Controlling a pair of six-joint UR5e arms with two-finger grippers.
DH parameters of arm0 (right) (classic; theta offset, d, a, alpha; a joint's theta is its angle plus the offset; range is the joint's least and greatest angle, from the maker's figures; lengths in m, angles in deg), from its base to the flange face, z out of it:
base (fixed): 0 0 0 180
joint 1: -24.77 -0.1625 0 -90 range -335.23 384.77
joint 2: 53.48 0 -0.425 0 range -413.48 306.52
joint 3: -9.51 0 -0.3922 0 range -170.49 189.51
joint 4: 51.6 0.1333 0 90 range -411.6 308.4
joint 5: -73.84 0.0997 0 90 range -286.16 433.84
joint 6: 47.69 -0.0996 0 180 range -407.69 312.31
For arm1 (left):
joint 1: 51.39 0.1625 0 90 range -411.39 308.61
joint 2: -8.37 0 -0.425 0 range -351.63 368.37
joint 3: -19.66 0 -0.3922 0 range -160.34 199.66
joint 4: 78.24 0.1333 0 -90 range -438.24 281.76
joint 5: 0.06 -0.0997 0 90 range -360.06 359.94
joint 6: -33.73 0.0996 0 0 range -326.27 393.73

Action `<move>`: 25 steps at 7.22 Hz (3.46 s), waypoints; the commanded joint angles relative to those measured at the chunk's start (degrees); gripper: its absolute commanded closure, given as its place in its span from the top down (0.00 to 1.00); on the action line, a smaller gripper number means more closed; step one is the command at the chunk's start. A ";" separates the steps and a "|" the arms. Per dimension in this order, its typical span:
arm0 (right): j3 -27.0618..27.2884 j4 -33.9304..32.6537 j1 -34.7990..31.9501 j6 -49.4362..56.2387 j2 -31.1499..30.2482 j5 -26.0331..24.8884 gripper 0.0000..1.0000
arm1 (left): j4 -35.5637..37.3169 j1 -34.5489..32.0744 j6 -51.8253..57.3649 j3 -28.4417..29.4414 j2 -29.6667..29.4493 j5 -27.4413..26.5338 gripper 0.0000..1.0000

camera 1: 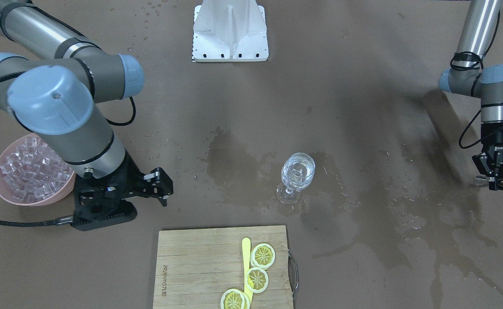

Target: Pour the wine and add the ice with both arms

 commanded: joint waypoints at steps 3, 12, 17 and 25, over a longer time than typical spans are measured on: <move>11.64 -0.19 -11.91 10.63 -18.11 7.25 1.00 | -2.10 1.62 0.15 0.60 0.04 -3.20 0.21; 5.33 -0.02 -29.85 28.65 -29.12 13.13 1.00 | -2.37 3.03 0.07 1.39 0.04 -4.43 0.31; 4.26 0.07 -31.19 28.23 -30.89 13.05 1.00 | -2.72 3.20 0.07 1.21 0.04 -4.43 0.47; 4.26 0.24 -32.15 28.76 -32.02 13.49 1.00 | -7.12 3.20 2.18 -6.42 8.63 0.90 0.97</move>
